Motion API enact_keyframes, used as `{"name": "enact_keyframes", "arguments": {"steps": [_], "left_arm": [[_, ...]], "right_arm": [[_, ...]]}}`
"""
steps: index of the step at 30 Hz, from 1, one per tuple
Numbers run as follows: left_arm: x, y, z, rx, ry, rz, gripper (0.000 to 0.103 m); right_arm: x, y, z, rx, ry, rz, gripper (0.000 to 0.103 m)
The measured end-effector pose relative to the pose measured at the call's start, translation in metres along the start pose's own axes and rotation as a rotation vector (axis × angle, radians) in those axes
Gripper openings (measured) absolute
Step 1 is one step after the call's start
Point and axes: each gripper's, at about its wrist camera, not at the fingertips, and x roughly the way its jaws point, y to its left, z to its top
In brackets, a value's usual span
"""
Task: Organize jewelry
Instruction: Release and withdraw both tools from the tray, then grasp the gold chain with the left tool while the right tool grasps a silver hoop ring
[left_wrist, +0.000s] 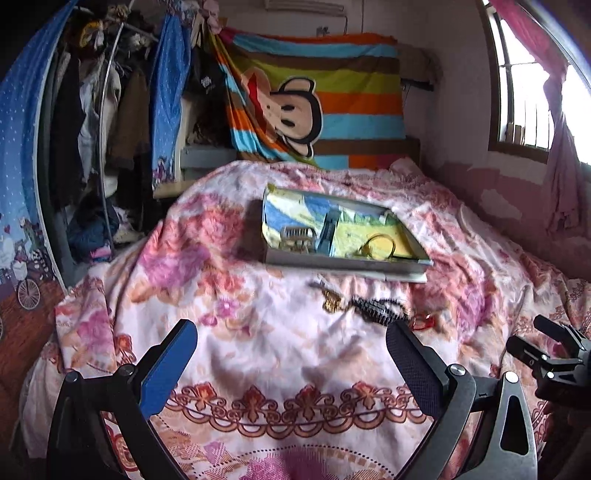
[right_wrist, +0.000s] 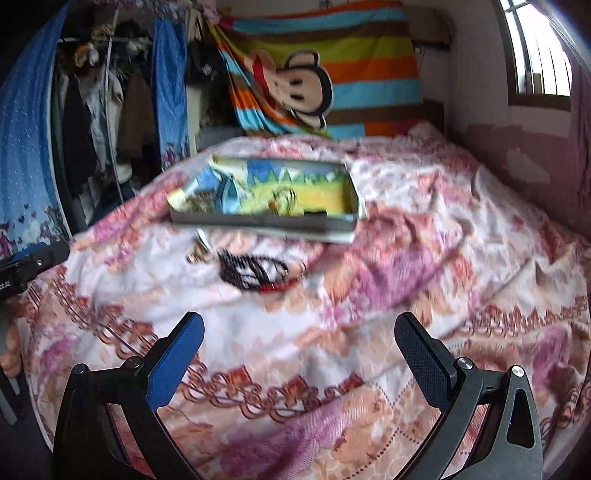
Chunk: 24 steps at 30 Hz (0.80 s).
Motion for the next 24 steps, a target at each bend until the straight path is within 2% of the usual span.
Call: {"name": "enact_keyframes", "arguments": {"steps": [8, 12, 17, 24], "left_arm": [[0.023, -0.009, -0.009, 0.063, 0.108, 0.01, 0.103], [0.039, -0.012, -0.006, 0.093, 0.164, -0.009, 0.103], [0.063, -0.007, 0.004, 0.065, 0.214, -0.048, 0.103], [0.092, -0.007, 0.017, 0.072, 0.239, -0.103, 0.103]], "right_arm": [[0.021, -0.01, 0.004, 0.025, 0.102, 0.06, 0.101], [0.033, -0.017, 0.012, 0.01, 0.121, 0.052, 0.101], [0.047, -0.022, 0.022, -0.015, 0.124, 0.069, 0.101], [0.076, -0.024, 0.04, -0.085, 0.105, 0.096, 0.101]]}}
